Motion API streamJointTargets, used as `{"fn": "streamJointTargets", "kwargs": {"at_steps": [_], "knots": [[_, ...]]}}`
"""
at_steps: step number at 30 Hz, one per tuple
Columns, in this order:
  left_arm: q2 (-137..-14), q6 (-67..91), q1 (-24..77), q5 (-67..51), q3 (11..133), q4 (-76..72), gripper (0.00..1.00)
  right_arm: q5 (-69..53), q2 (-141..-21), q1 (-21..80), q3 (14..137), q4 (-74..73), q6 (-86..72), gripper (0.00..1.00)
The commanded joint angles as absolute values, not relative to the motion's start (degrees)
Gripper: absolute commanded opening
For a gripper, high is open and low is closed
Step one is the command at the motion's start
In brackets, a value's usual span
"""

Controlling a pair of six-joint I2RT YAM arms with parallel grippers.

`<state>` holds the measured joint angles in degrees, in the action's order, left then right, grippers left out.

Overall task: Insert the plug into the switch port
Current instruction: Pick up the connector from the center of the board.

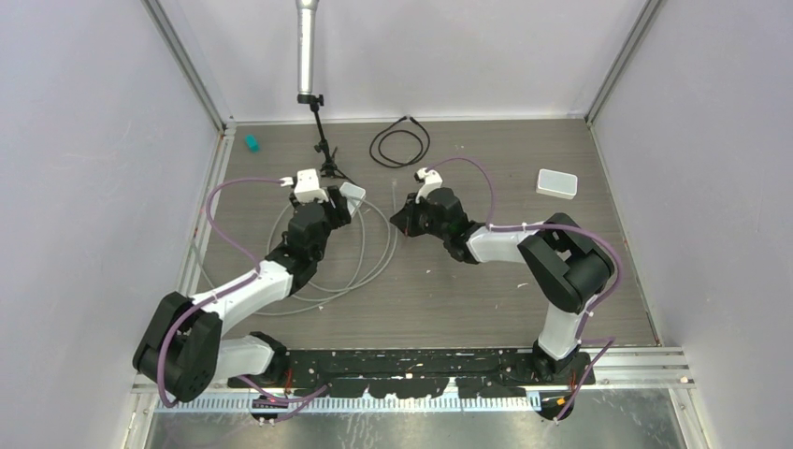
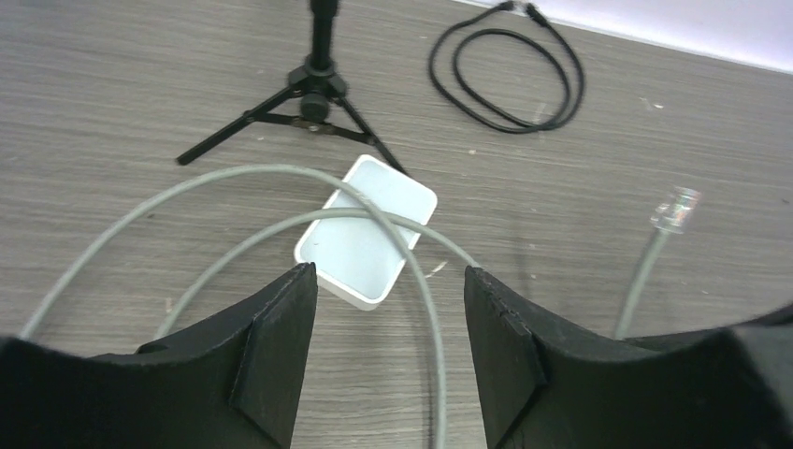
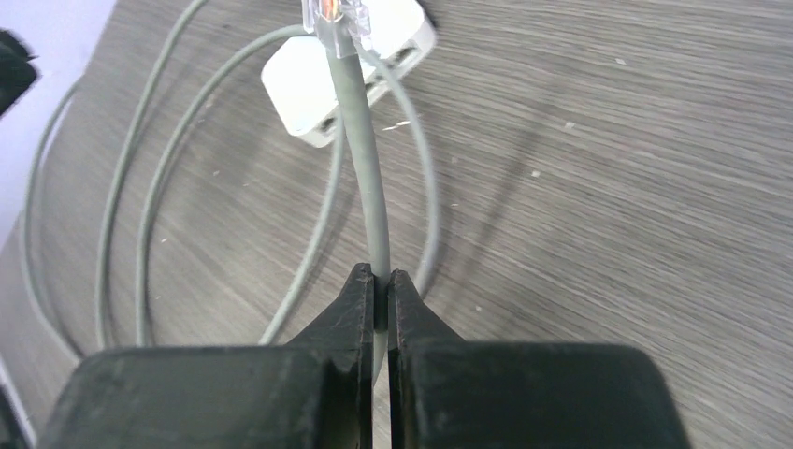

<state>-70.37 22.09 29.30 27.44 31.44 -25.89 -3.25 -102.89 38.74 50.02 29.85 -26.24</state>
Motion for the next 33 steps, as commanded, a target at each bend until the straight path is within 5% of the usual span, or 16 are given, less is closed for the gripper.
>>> {"fn": "streamJointTargets", "kwargs": {"at_steps": [1,11,33], "knots": [[-67.93,21.01,29.53,17.93,30.42,-31.72,0.61,-12.93,-100.73,38.44,49.27,38.13,-23.62,0.01],[-66.30,19.95,29.44,9.23,29.31,-34.08,0.70,-27.74,-102.63,38.45,48.87,45.36,-23.82,0.01],[-61.38,17.49,28.39,-7.34,25.29,-41.22,0.69,-28.74,-103.10,38.43,49.74,44.35,-23.98,0.01]]}}
